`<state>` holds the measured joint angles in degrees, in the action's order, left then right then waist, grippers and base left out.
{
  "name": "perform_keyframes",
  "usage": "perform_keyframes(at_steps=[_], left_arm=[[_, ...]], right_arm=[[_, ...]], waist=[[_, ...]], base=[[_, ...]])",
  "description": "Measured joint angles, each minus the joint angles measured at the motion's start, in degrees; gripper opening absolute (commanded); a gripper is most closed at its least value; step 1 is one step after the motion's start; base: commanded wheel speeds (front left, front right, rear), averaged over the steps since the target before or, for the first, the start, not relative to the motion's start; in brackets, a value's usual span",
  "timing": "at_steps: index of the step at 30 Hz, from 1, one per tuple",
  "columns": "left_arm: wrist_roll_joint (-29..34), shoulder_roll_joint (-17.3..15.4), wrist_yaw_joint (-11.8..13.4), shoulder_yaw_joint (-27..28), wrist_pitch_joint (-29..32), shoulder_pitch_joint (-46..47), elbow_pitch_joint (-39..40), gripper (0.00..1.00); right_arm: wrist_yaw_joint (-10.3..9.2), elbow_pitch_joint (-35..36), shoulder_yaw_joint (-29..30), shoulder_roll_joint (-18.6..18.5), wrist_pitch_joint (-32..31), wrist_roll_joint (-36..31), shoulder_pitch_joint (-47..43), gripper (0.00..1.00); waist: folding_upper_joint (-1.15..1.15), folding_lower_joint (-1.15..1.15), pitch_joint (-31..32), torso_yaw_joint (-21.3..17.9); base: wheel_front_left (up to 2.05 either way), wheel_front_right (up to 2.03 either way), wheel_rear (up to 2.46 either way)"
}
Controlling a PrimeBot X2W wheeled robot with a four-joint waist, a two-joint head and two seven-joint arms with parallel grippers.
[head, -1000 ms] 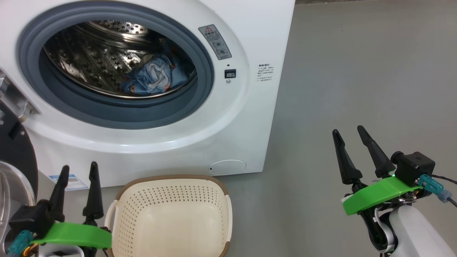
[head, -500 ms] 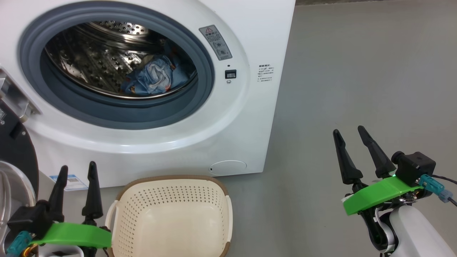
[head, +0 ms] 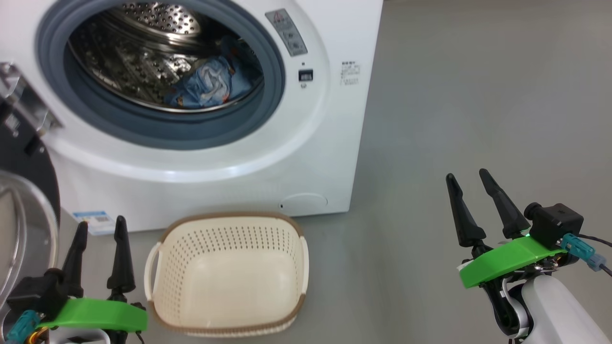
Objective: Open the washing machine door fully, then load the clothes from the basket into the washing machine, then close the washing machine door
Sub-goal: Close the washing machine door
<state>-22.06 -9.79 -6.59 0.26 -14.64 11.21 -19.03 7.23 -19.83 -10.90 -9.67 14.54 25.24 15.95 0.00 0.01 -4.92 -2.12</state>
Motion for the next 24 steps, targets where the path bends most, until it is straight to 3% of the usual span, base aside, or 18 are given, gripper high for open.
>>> perform_keyframes(at_steps=[11,24], left_arm=[[0.00,0.31,-0.23,0.02,0.00,-0.01,-0.56,1.00],[0.15,0.54,-0.52,0.30,0.00,-0.01,-0.74,1.00]], right_arm=[[0.00,-0.02,0.03,0.00,0.00,0.00,0.00,1.00],[0.00,-0.24,-0.03,-0.01,0.00,0.10,-0.01,1.00]], waist=[[0.00,-0.01,0.28,0.07],[0.00,-0.01,0.76,-0.20]], base=[[-1.56,1.55,0.02],[-0.19,0.19,0.00]])
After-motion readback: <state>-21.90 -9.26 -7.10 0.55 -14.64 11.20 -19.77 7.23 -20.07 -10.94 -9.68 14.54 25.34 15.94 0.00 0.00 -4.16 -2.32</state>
